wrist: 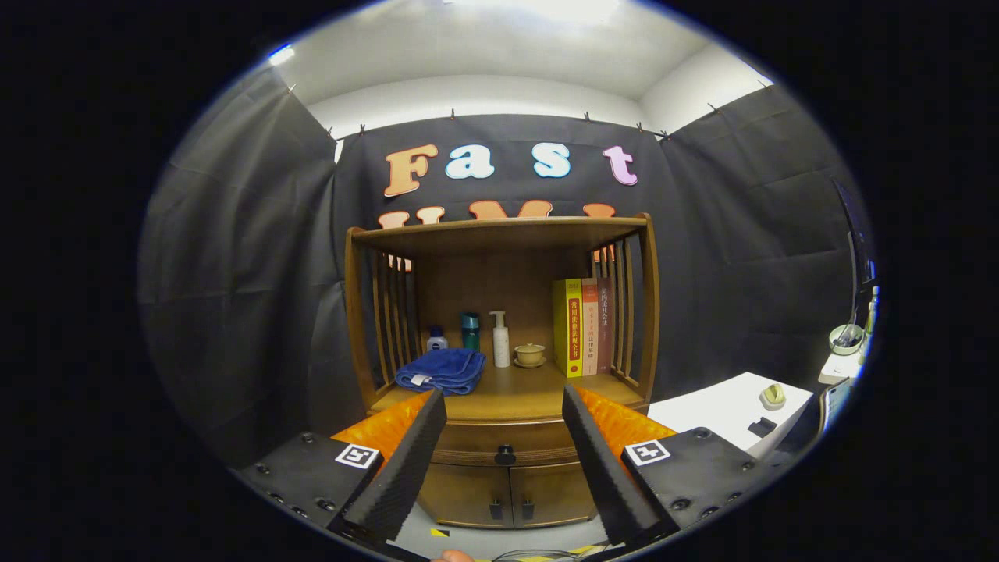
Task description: Pull open the drawer, take out the items inside it, and place them on the countertop above the cabinet.
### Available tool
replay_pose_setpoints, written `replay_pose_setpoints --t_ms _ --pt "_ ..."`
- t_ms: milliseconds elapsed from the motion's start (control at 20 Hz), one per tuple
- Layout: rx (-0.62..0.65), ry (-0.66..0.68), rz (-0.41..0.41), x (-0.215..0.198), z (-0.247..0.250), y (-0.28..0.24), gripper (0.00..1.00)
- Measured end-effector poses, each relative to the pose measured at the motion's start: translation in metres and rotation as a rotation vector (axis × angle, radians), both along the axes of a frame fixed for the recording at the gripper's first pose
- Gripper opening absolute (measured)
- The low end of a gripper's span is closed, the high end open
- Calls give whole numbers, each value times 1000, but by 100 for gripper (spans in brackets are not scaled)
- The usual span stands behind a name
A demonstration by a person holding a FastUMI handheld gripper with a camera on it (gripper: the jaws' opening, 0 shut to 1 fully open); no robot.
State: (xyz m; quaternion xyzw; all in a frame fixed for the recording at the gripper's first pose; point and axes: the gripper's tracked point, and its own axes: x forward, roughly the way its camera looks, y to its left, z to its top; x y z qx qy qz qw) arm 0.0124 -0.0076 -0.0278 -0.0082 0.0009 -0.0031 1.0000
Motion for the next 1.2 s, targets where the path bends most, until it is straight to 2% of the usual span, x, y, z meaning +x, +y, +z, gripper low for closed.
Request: replay_pose_setpoints --t_ms 250,400,800,1000,1200 --pt "-38 30 4 34 -62 -6 99" --pt "-5 50 39 54 -105 3 99" --pt "23 85 34 101 -193 5 99" --pt "18 153 9 124 -239 4 99" --pt "29 212 21 146 -280 7 99"
